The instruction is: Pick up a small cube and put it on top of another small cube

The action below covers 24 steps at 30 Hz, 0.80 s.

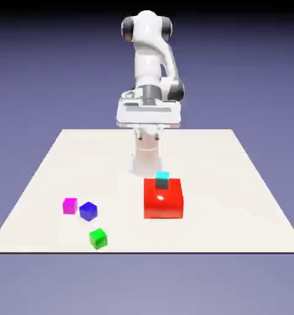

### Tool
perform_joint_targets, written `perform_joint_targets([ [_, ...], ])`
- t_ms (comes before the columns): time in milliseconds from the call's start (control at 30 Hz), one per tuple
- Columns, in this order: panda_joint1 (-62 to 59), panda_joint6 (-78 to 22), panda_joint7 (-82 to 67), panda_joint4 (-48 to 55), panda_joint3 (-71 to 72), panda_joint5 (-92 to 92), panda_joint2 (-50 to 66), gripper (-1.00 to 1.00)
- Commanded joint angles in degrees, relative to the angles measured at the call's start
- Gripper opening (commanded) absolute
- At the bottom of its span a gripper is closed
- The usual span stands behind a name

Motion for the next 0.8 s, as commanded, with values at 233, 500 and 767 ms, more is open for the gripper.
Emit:
perform_joint_targets([
  [233,-10.0,11.2,1.4,-2.1,-1.0,2.6,16.6,0.0],
  [500,-20.0,22.4,2.7,-4.2,-1.9,5.2,33.2,0.0],
  [767,-26.4,31.0,4.0,-3.4,-2.2,6.0,47.0,0.0],
])
